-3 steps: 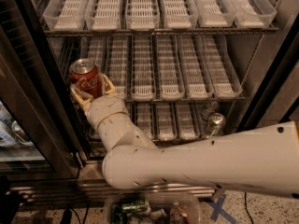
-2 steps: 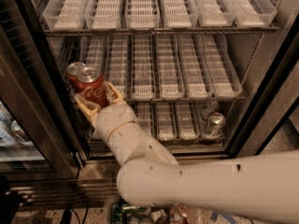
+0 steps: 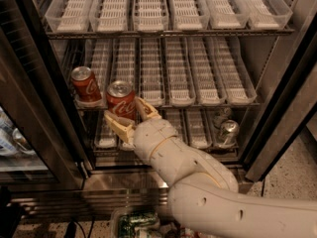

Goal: Pick coke can from middle shelf of fridge

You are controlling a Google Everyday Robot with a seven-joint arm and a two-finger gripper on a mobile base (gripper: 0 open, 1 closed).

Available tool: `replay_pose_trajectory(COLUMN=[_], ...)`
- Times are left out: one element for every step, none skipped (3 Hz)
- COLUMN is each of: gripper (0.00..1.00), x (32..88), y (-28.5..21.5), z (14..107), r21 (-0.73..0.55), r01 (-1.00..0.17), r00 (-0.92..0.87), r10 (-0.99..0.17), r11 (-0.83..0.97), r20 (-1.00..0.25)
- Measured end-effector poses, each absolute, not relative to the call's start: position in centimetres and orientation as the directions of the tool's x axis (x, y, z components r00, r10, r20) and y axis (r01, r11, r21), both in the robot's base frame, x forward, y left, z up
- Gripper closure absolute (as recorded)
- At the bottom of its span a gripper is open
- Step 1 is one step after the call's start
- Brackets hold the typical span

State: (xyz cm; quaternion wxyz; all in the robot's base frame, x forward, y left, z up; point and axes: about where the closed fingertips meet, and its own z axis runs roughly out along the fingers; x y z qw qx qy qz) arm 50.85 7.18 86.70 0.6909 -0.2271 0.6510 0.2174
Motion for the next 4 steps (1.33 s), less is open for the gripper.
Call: replay_pose_trajectory(gripper=[1.0,1.0,1.0,1.0], x=[49.7,49.2,49.1,49.1], y=[6.3,5.3,5.4,5.4], z=[86.8,87.2,87.5,87.5], r21=[0.036,0.167,0.231,0.231], r01=[-0.646,-0.663,-0.665,-0.665], r00=[0.056,0.004,-0.036,-0.036], r10=[0.095,0.227,0.279,0.279], r11=[0.762,0.73,0.71,0.71], r20=[-0.994,-0.974,-0.96,-0.96])
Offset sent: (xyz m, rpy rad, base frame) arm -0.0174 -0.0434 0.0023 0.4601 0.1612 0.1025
